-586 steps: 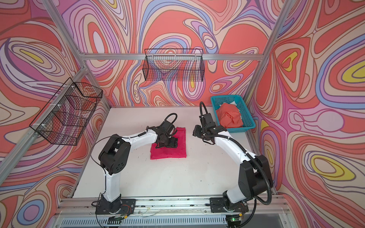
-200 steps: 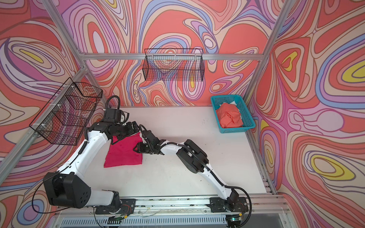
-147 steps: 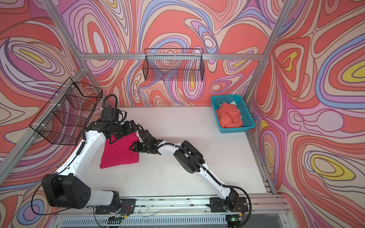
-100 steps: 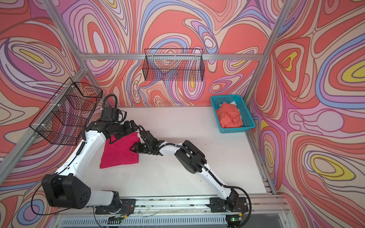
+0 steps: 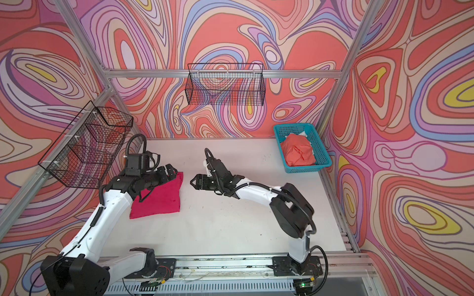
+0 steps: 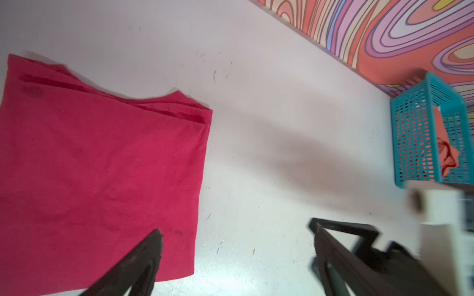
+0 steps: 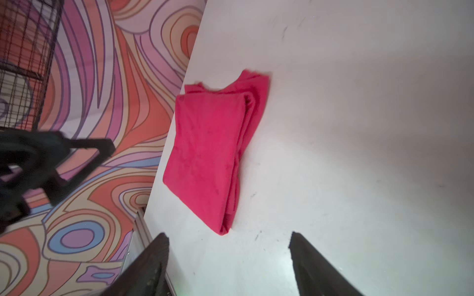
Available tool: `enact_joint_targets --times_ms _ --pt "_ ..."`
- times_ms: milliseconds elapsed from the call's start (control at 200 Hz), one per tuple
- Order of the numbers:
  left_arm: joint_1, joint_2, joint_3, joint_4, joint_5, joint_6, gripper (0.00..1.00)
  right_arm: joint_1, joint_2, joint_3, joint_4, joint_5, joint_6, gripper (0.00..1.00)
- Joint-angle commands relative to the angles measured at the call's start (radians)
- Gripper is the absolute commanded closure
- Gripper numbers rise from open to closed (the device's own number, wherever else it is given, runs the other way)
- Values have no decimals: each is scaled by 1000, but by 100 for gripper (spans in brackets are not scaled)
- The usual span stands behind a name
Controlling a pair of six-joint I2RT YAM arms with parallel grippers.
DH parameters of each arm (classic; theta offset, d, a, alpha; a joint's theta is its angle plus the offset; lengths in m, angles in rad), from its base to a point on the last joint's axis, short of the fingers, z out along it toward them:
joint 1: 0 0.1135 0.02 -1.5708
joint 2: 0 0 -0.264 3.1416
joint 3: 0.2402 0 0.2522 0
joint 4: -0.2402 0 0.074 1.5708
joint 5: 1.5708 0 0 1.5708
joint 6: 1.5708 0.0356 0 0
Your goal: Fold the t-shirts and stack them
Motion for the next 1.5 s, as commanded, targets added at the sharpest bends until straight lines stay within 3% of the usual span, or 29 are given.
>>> enact_joint_targets --times_ms 0,220,310,491,721,876,1107,1222,1362,1492 --pt "5 -63 -108 133 -103 84 2 -72 -141 -96 -131 149 -132 17" --pt "6 -144 -315 361 -266 262 0 -255 -329 -243 -184 311 -373 2" --pt "10 -152 -379 453 -299 312 0 -329 -368 -313 -130 348 -459 2" --pt "29 -134 -530 703 -311 370 0 -475 -409 -455 33 424 -566 2" --pt "44 -44 -641 991 -365 403 0 -652 -401 -642 350 385 -652 2" --pt "65 7 -686 1143 -371 410 0 -699 -369 -753 616 362 -725 2" --pt "69 89 -718 1299 -357 431 0 -744 -260 -844 923 297 -727 2" --pt "68 142 -713 1375 -334 450 0 -746 -186 -876 1058 304 -727 2" --pt "69 185 -708 1424 -305 448 1 -746 -95 -974 1345 326 -725 2" --pt "69 276 -724 1561 -292 448 1 -746 -86 -992 1378 321 -732 2"
